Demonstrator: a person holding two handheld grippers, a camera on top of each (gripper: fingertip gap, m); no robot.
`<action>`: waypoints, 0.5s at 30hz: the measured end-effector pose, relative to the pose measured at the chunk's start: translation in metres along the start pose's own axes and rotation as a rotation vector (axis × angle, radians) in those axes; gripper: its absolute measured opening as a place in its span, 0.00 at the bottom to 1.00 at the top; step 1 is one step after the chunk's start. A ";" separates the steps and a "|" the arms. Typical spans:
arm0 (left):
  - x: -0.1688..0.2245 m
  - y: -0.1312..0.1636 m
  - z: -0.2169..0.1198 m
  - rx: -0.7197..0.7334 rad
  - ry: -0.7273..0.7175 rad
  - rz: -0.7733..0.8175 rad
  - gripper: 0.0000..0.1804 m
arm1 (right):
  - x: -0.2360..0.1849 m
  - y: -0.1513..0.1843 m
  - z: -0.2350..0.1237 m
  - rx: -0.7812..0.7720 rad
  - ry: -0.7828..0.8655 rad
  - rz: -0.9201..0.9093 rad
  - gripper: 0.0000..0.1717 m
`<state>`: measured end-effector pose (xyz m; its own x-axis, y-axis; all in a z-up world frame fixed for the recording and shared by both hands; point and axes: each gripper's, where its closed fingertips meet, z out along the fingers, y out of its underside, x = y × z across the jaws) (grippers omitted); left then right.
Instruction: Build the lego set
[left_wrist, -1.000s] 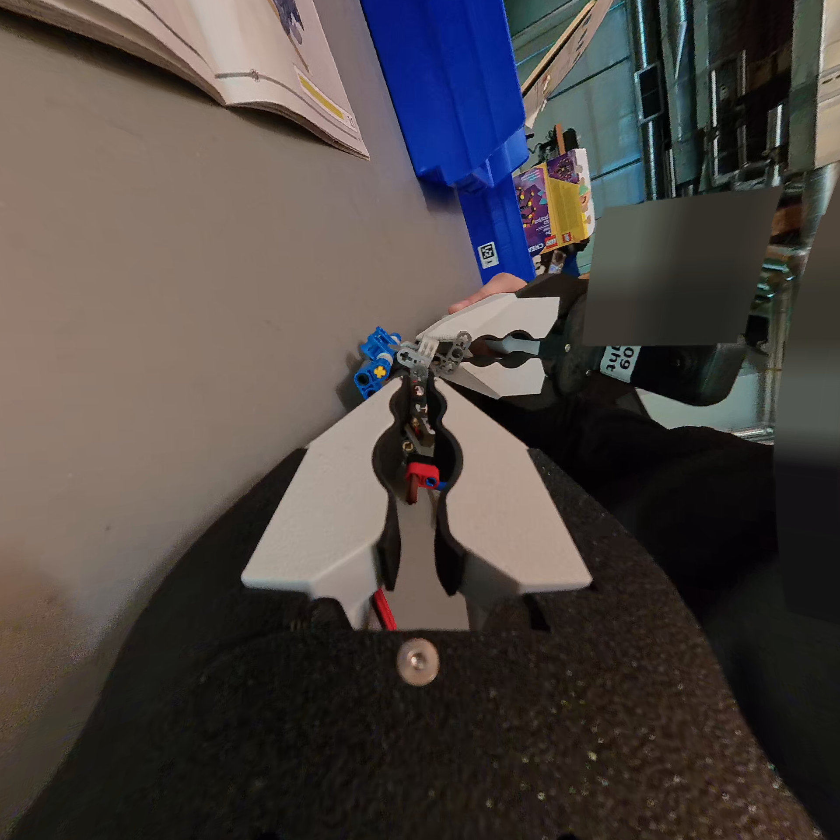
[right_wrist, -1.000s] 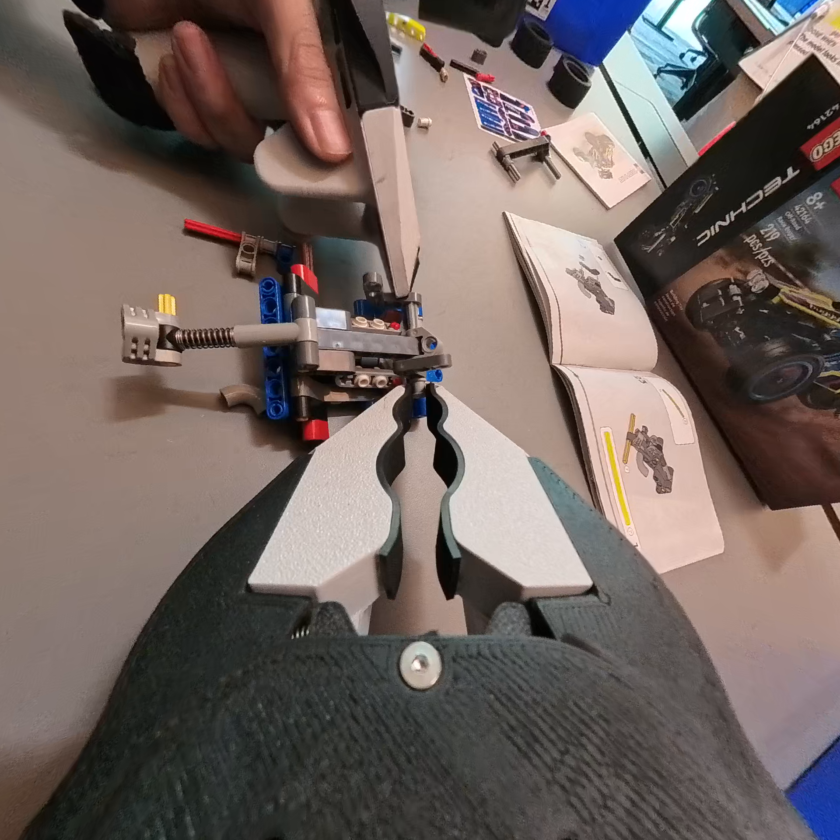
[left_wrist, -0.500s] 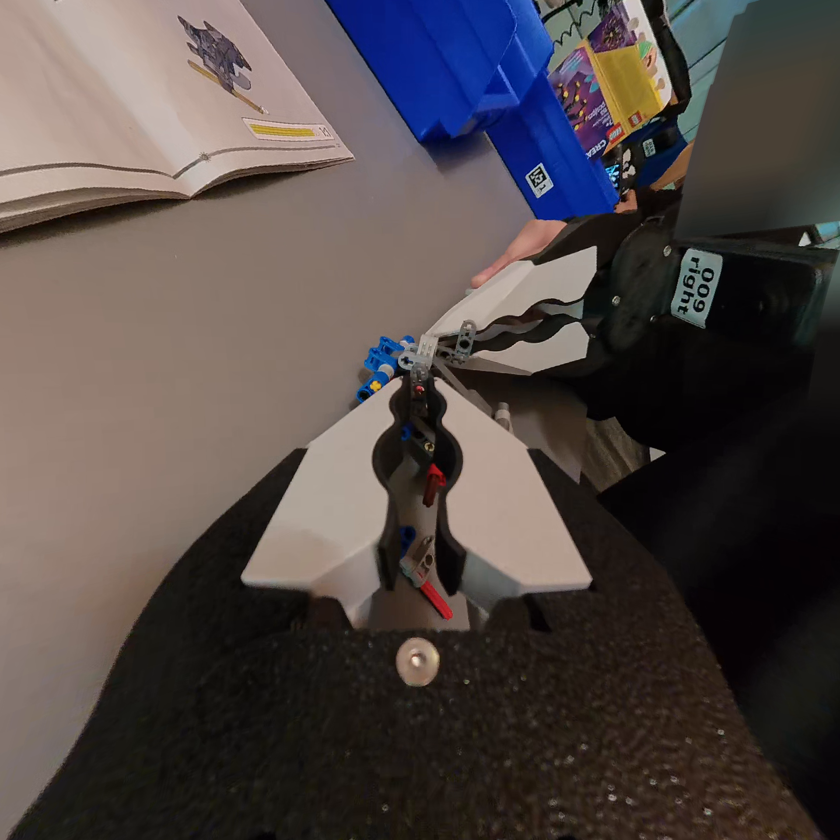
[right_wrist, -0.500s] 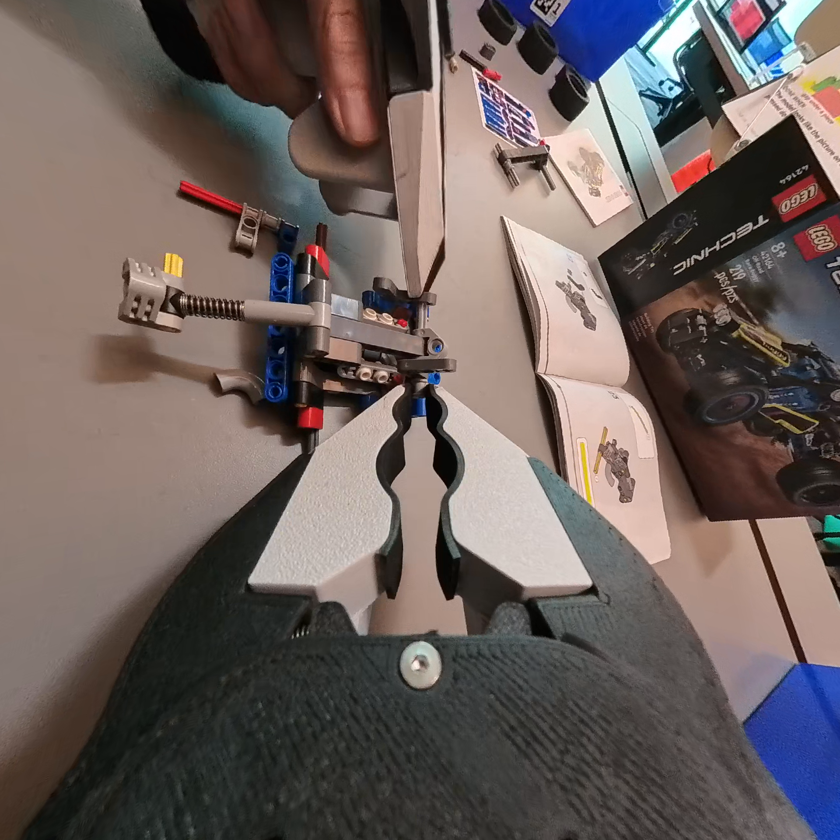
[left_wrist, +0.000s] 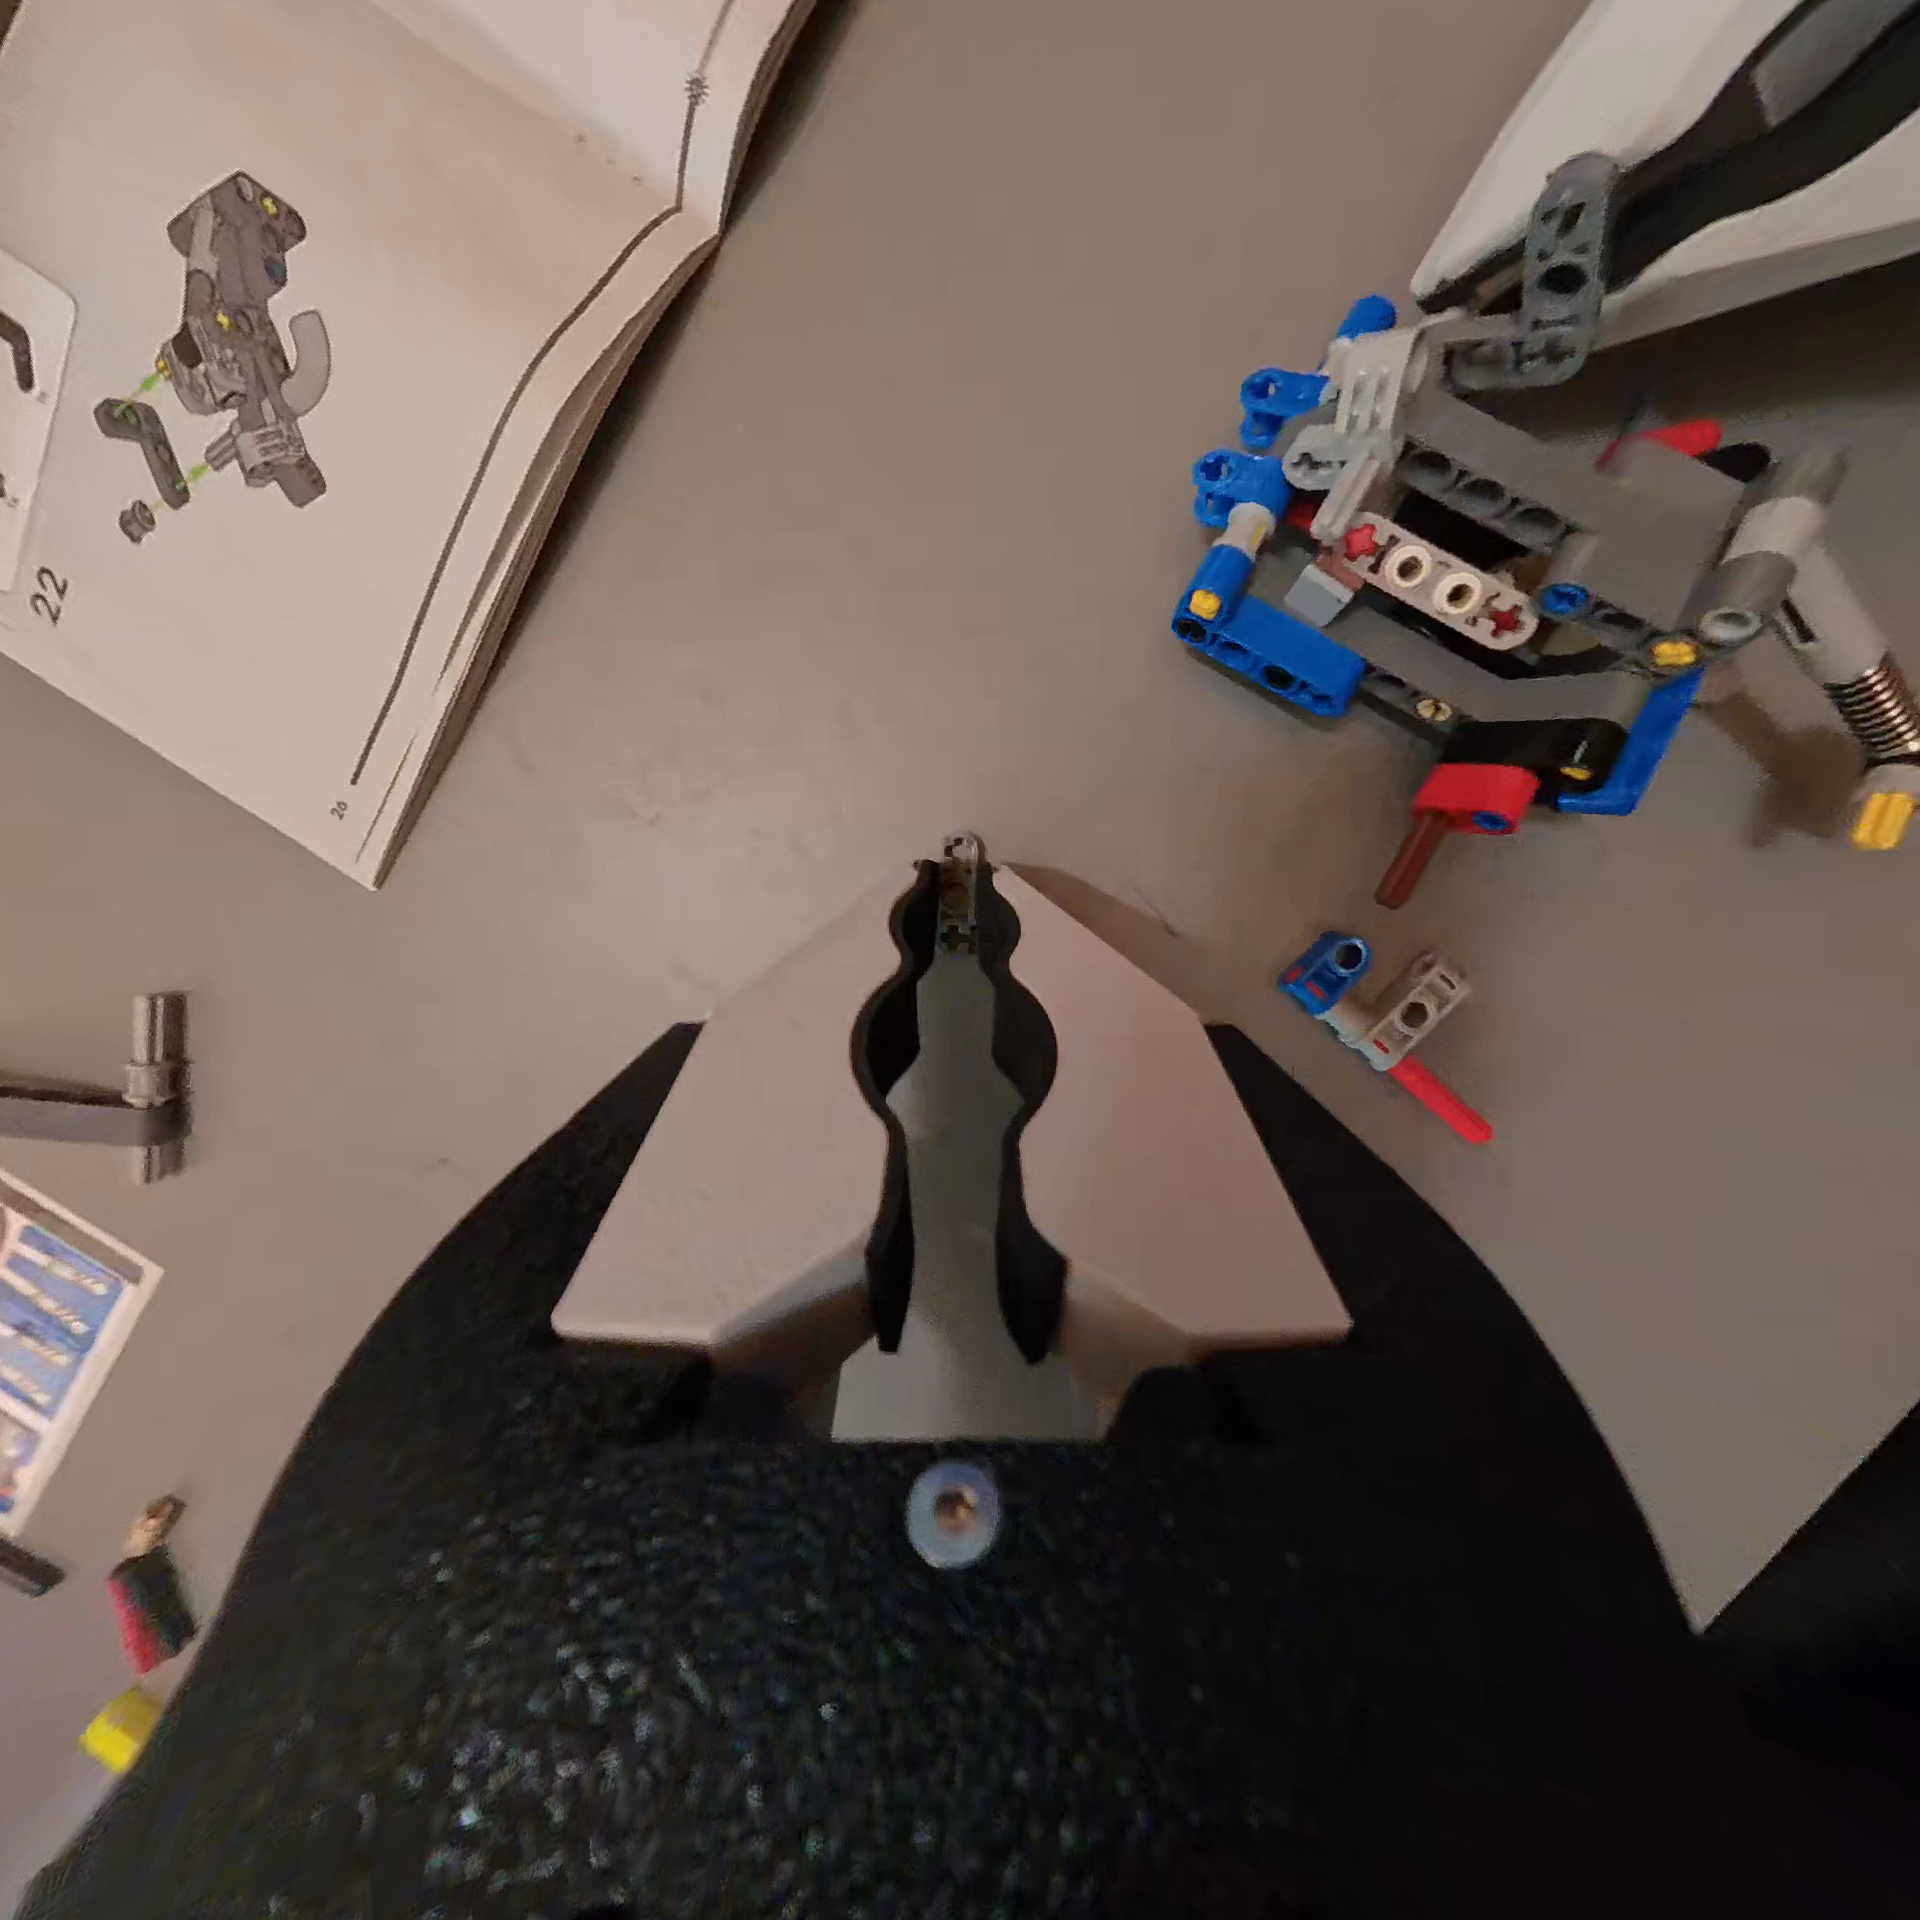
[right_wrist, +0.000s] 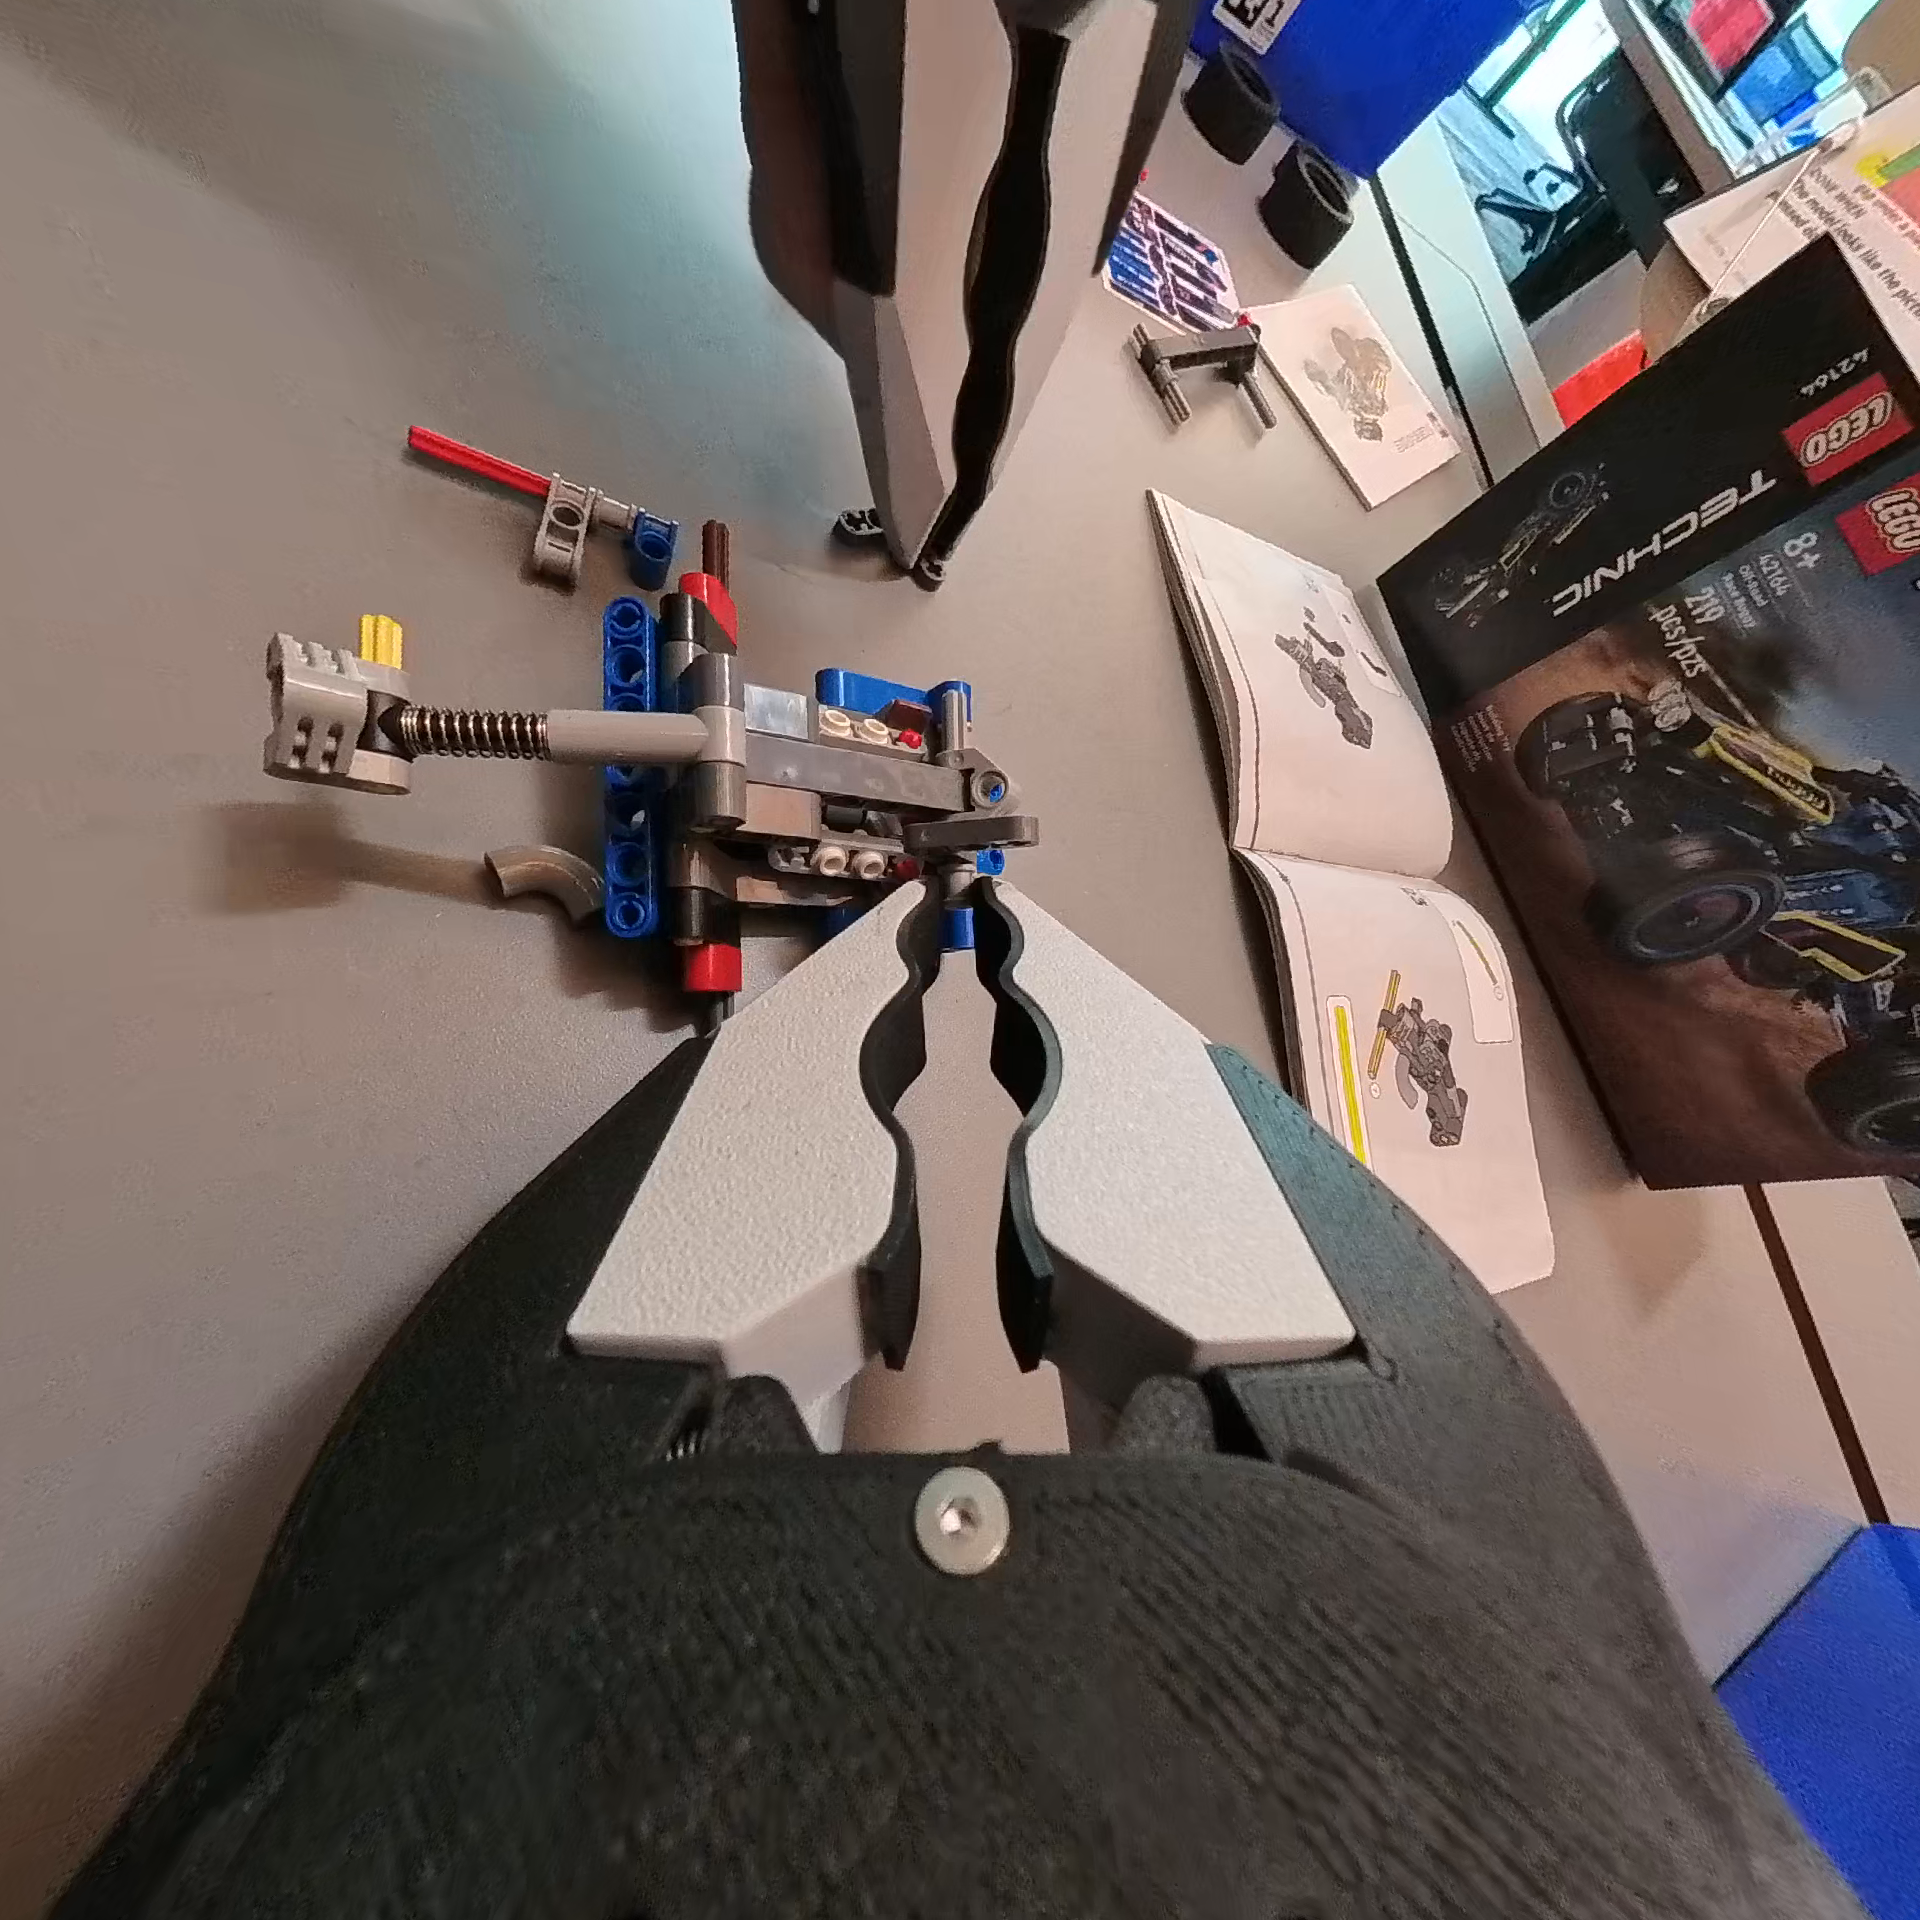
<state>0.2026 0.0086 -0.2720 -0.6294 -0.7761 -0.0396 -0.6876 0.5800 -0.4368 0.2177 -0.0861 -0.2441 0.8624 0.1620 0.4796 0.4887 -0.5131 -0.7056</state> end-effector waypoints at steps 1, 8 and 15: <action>0.000 0.000 0.000 -0.006 -0.009 0.019 0.02 | 0.000 0.000 0.000 0.001 0.000 0.001 0.02; 0.000 -0.003 0.001 0.025 0.012 0.033 0.04 | -0.001 0.000 0.000 0.000 -0.002 -0.001 0.02; -0.004 -0.007 0.000 0.061 0.016 0.101 0.02 | -0.001 0.000 0.000 0.004 -0.007 0.001 0.02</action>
<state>0.2099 0.0073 -0.2683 -0.7003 -0.7102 -0.0720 -0.5976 0.6384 -0.4851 0.2165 -0.0860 -0.2443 0.8639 0.1668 0.4752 0.4880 -0.5102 -0.7082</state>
